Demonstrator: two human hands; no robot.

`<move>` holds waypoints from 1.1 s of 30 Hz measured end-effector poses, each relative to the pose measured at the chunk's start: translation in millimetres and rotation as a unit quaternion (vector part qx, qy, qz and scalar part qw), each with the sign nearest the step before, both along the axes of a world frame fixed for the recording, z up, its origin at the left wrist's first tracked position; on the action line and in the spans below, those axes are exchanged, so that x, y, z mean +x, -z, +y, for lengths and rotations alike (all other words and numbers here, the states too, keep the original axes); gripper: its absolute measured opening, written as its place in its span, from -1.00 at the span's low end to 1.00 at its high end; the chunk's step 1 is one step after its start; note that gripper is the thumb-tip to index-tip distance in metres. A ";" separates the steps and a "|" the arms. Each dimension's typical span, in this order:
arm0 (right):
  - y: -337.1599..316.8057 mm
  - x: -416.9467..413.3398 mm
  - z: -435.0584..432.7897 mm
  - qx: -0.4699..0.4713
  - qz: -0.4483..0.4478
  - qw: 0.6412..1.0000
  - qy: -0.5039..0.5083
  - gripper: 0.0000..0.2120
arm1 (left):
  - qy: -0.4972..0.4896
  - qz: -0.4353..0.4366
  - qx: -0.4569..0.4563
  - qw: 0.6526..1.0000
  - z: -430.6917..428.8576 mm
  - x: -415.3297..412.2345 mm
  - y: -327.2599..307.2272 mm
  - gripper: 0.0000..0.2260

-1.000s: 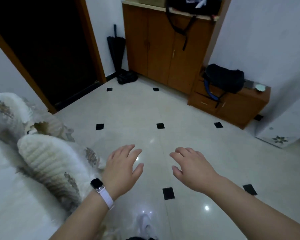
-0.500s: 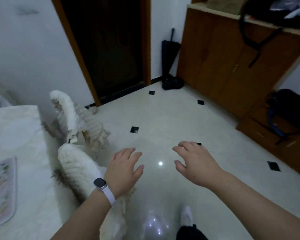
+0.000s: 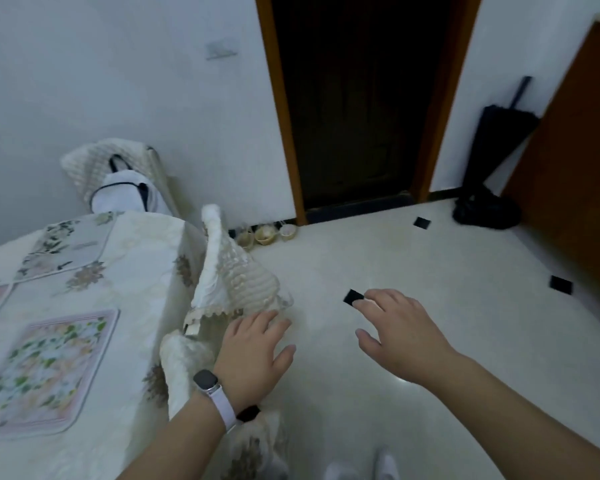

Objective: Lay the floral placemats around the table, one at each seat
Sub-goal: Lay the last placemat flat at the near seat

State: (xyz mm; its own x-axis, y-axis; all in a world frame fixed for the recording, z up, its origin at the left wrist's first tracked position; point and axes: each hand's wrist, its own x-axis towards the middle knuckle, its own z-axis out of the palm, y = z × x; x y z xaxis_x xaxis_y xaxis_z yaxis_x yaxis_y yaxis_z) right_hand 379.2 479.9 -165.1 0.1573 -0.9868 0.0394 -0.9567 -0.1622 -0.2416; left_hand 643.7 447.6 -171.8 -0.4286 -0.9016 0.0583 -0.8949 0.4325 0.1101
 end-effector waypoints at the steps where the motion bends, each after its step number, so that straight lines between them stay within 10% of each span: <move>1: -0.2 -5.4 -17.4 -0.001 -0.003 1.000 -0.020 -0.54 | -0.021 0.000 -0.002 1.000 -8.5 -4.4 -4.2 -0.55; 33: -2.8 246.9 -328.8 -0.001 0.061 0.914 -0.400 -0.55 | -0.392 0.099 -0.022 0.914 -179.7 199.3 39.0 -0.60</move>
